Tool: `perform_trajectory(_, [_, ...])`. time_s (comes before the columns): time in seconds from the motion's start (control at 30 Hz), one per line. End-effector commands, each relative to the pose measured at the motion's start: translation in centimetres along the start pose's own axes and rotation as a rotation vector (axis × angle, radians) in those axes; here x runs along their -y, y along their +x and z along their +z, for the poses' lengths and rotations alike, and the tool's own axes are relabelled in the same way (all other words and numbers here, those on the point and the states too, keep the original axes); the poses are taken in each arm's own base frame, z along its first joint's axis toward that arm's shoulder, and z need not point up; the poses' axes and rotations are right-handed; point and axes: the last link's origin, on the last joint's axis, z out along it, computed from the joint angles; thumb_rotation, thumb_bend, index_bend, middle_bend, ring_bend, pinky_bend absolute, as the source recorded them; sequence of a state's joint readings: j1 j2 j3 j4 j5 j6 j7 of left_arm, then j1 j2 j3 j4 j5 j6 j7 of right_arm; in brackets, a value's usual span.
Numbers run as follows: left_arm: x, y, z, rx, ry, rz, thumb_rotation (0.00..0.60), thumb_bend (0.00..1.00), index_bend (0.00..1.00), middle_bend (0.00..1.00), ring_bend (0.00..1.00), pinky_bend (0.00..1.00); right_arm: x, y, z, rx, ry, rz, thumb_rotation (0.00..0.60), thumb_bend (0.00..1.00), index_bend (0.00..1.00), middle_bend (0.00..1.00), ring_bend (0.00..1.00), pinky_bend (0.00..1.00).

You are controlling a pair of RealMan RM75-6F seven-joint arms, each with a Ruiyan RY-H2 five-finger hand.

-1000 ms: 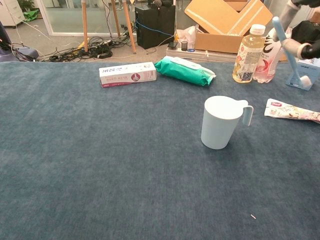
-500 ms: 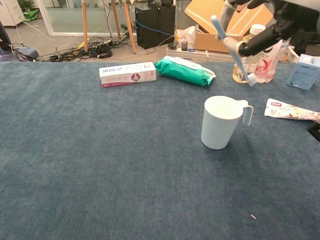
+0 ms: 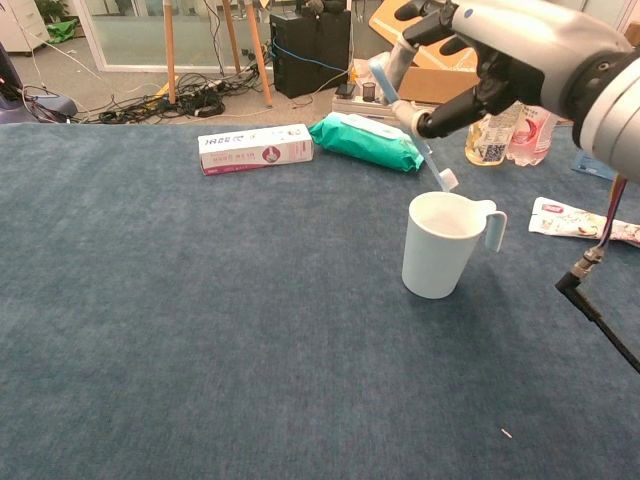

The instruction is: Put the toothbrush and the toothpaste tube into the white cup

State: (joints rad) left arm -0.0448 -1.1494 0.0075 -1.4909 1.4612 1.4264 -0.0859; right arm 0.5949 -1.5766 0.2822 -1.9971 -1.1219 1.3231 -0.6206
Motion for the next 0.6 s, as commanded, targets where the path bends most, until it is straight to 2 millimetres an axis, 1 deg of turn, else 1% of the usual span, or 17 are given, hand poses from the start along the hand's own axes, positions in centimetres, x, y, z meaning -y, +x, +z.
perform_trajectory(0.03, [0.1,0.0,0.0,-0.001,0.000,0.000,0.600,0.15,0.63,0.27,0.21,0.11,0.0,-1.0,0.3,-0.002,0.020,0.049,0.600,0.37,0.60,0.05,0.00,0.11])
perform_trajectory(0.23, [0.2,0.0,-0.1,-0.001,0.003,0.000,0.600,0.15,0.64,0.27,0.21,0.11,-0.2,-1.9,0.2,0.008,0.037,0.134,0.600,0.37,0.60,0.05,0.00,0.11])
perform_trajectory(0.6, [0.2,0.0,-0.1,0.000,0.002,0.000,0.600,0.15,0.63,0.27,0.21,0.11,-1.2,-2.8,-0.5,0.027,0.027,0.164,0.600,0.37,0.60,0.05,0.00,0.11])
